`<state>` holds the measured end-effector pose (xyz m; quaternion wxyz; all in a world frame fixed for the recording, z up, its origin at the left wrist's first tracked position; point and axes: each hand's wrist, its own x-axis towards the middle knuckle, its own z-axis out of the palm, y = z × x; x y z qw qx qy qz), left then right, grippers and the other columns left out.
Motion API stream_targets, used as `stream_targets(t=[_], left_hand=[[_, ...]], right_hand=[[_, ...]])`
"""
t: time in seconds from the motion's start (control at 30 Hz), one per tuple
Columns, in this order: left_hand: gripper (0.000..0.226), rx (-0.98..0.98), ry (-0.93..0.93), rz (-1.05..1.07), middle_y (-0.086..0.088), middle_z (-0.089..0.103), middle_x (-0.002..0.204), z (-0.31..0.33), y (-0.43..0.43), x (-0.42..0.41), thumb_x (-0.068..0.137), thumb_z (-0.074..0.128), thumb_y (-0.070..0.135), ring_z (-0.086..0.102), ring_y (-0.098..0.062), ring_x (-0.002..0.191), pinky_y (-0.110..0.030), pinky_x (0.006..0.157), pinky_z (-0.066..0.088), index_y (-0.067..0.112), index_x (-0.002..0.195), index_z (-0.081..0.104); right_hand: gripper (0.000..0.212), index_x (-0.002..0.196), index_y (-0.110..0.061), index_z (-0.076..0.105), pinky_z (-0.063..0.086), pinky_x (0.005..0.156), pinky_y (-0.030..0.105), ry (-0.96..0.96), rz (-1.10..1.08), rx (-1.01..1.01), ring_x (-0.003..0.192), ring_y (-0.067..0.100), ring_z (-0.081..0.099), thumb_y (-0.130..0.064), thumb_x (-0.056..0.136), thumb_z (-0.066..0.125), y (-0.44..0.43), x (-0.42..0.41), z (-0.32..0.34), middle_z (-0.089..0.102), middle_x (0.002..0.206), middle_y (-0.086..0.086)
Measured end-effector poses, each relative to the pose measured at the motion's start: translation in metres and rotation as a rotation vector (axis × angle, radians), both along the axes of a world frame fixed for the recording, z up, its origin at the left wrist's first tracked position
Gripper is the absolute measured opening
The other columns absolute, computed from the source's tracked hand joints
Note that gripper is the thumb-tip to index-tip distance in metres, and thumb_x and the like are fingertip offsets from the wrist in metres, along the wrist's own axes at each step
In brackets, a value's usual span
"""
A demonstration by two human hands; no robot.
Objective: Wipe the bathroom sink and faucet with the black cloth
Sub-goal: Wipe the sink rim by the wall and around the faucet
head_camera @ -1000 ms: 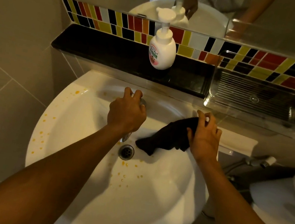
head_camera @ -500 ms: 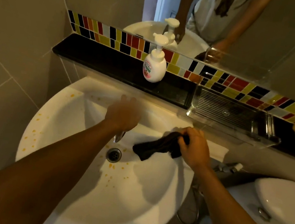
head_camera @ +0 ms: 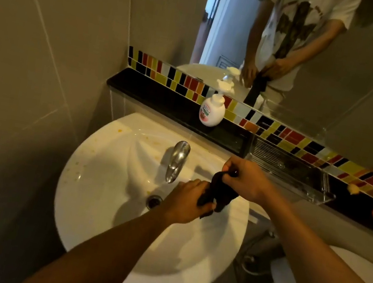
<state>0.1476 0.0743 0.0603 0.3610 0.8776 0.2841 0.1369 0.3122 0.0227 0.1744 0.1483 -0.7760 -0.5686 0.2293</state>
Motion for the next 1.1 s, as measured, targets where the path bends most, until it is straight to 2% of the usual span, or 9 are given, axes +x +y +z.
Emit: stream_targets(t=[0.13, 0.3, 0.47, 0.53, 0.67, 0.77, 0.83, 1.0, 1.1], left_hand=[[0.021, -0.184, -0.098, 0.147, 0.007, 0.070, 0.097, 0.004, -0.011, -0.026, 0.086, 0.055, 0.045, 0.067, -0.013, 0.085, -0.031, 0.075, 0.056, 0.036, 0.105, 0.053], [0.019, -0.326, -0.061, 0.213, -0.001, 0.071, 0.091, 0.013, -0.007, -0.076, 0.084, 0.049, 0.040, 0.068, -0.021, 0.079, -0.045, 0.074, 0.059, 0.029, 0.098, 0.057], [0.014, -0.255, 0.052, 0.175, -0.002, 0.065, 0.084, 0.022, 0.004, -0.141, 0.083, 0.056, 0.034, 0.065, -0.022, 0.080, -0.043, 0.075, 0.056, 0.022, 0.091, 0.055], [0.016, -0.242, 0.125, 0.161, -0.003, 0.066, 0.089, 0.026, 0.011, -0.171, 0.084, 0.057, 0.034, 0.066, -0.023, 0.086, -0.042, 0.079, 0.056, 0.021, 0.095, 0.059], [0.037, -0.288, 0.356, 0.138, -0.008, 0.063, 0.120, 0.028, 0.032, -0.240, 0.090, 0.058, 0.032, 0.060, -0.026, 0.110, -0.038, 0.095, 0.050, 0.015, 0.123, 0.059], [0.037, -0.377, 0.332, 0.242, -0.006, 0.062, 0.123, 0.037, 0.052, -0.292, 0.089, 0.063, 0.030, 0.058, -0.024, 0.114, -0.035, 0.097, 0.047, 0.015, 0.122, 0.061], [0.034, -0.435, 0.285, 0.296, -0.006, 0.065, 0.117, 0.046, 0.062, -0.320, 0.087, 0.066, 0.027, 0.060, -0.022, 0.109, -0.039, 0.098, 0.049, 0.014, 0.117, 0.064], [0.025, -0.385, 0.228, 0.401, -0.010, 0.067, 0.093, 0.062, 0.077, -0.375, 0.088, 0.066, 0.023, 0.062, -0.018, 0.082, -0.029, 0.075, 0.051, 0.008, 0.107, 0.068], [0.025, -0.337, 0.251, 0.422, -0.008, 0.064, 0.084, 0.064, 0.080, -0.395, 0.091, 0.061, 0.028, 0.059, -0.014, 0.071, -0.022, 0.062, 0.047, 0.007, 0.102, 0.068]], right_hand=[[0.012, 0.092, -0.031, 0.059, 0.041, 0.060, 0.012, -0.046, 0.086, -0.047, 0.077, 0.003, 0.058, -0.021, 0.087, 0.064, 0.002, -0.033, 0.022, 0.061, 0.088, -0.008], [0.009, 0.094, -0.030, 0.064, 0.049, 0.078, 0.027, -0.057, 0.107, -0.080, 0.091, 0.014, 0.060, -0.023, 0.088, 0.062, 0.000, -0.066, 0.032, 0.064, 0.098, -0.004], [0.010, 0.097, -0.025, 0.068, 0.048, 0.086, 0.032, -0.081, 0.156, -0.114, 0.096, 0.015, 0.059, -0.024, 0.089, 0.063, 0.001, -0.094, 0.035, 0.066, 0.101, -0.002], [0.014, 0.102, -0.023, 0.068, 0.046, 0.088, 0.034, -0.093, 0.185, -0.119, 0.097, 0.016, 0.058, -0.025, 0.090, 0.062, 0.004, -0.107, 0.036, 0.065, 0.102, -0.001], [0.017, 0.106, -0.023, 0.067, 0.038, 0.077, 0.026, -0.084, 0.203, -0.070, 0.093, 0.012, 0.055, -0.025, 0.091, 0.060, 0.014, -0.130, 0.036, 0.062, 0.099, -0.004], [0.012, 0.103, -0.026, 0.065, 0.034, 0.067, 0.017, -0.060, 0.264, -0.081, 0.085, 0.005, 0.051, -0.024, 0.092, 0.059, 0.023, -0.152, 0.027, 0.057, 0.092, -0.008], [0.012, 0.102, -0.026, 0.064, 0.034, 0.069, 0.013, -0.020, 0.300, -0.087, 0.086, 0.003, 0.050, -0.022, 0.092, 0.059, 0.029, -0.167, 0.019, 0.055, 0.092, -0.011], [0.019, 0.109, -0.017, 0.067, 0.045, 0.092, 0.033, 0.004, 0.329, -0.144, 0.105, 0.020, 0.056, -0.022, 0.095, 0.055, 0.049, -0.202, -0.005, 0.064, 0.110, 0.005], [0.018, 0.105, -0.012, 0.066, 0.045, 0.094, 0.037, 0.014, 0.328, -0.165, 0.105, 0.025, 0.058, -0.020, 0.095, 0.054, 0.056, -0.220, -0.021, 0.066, 0.107, 0.008]])
